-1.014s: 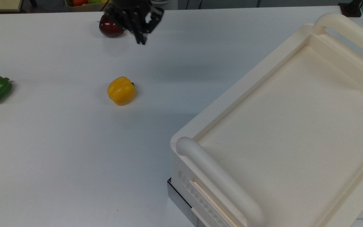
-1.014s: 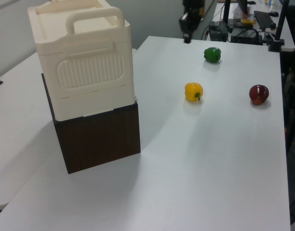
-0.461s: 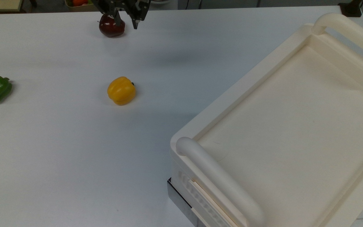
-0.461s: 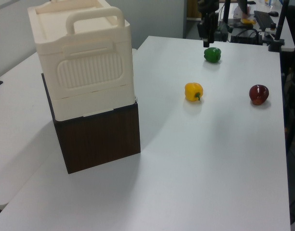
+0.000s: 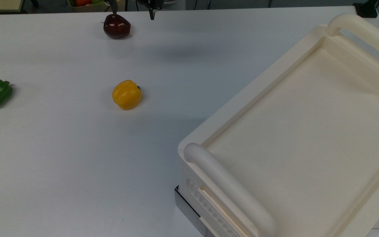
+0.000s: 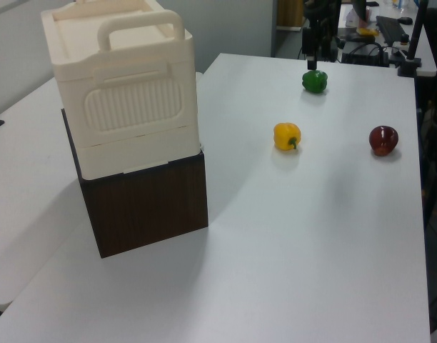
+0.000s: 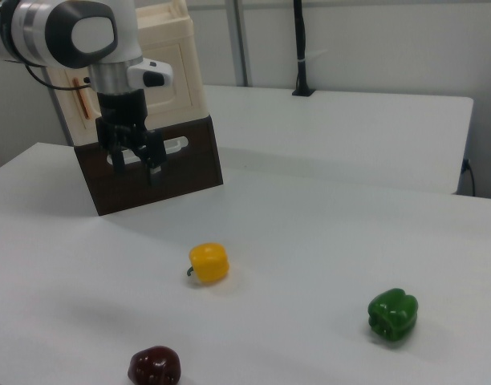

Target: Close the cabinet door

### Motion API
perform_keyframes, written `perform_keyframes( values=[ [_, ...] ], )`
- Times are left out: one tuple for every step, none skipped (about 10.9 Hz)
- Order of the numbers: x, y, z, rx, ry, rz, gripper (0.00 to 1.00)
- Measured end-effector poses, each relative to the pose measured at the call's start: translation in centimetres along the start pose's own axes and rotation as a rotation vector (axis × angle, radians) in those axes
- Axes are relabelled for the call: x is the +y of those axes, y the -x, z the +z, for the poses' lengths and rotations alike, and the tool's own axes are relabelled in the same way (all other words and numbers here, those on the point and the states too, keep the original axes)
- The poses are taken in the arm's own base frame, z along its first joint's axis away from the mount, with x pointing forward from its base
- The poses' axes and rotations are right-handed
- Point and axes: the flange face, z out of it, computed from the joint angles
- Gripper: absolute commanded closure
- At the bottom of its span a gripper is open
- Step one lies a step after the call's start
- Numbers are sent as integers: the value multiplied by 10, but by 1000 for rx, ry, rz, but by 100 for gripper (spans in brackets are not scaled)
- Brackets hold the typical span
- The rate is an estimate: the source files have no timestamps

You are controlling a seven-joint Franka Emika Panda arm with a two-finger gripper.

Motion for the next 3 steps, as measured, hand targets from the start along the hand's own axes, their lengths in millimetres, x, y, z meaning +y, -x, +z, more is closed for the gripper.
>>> perform_keyframes(
  values=[
    [7, 0, -2, 3, -2, 11, 0],
    [10, 0, -2, 5, -3, 17, 0],
    [13, 0, -3, 7, -4, 21, 0]
  ],
)
